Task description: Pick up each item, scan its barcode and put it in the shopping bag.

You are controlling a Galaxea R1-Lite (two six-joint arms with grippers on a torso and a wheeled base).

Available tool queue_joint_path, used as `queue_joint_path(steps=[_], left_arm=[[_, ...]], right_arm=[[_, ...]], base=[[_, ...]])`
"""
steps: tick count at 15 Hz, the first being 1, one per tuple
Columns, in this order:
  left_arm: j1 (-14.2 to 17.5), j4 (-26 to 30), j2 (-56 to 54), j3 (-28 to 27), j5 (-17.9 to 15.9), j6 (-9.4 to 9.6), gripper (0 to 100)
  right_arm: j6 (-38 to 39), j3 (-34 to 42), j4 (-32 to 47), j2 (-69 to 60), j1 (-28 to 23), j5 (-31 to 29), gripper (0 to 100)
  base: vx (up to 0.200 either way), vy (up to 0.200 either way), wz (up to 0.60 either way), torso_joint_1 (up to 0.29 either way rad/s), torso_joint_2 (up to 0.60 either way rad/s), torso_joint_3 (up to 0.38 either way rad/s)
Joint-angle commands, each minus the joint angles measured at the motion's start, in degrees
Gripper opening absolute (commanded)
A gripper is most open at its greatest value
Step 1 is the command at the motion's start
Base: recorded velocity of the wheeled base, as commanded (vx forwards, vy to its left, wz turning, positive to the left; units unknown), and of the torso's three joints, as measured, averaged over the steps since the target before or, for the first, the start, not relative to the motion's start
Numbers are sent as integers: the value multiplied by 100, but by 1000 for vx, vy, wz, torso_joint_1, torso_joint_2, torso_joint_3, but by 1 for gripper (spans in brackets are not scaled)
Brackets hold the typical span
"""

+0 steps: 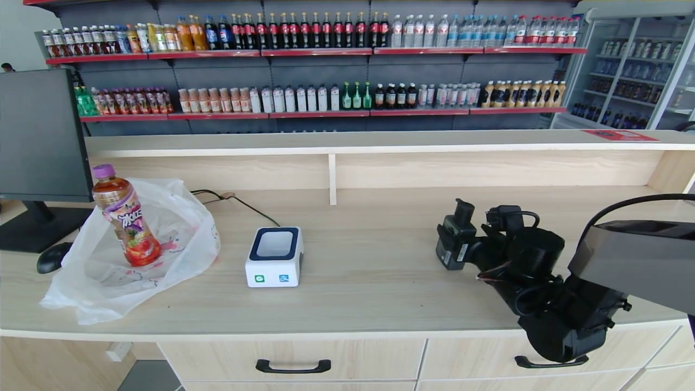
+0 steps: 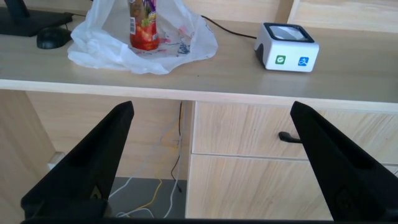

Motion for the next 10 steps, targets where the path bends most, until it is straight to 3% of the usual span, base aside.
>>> queue_joint_path(steps=[1, 10], left_arm=[[1, 2, -2, 0, 0, 2, 100], [1, 2, 6, 0, 0, 2, 100]], right_arm=[[1, -32, -6, 11, 39, -2, 100], [-7, 3, -6, 135, 293, -2, 100]], base=[[0, 0, 0, 0, 0, 0], [0, 0, 0, 0, 0, 0]])
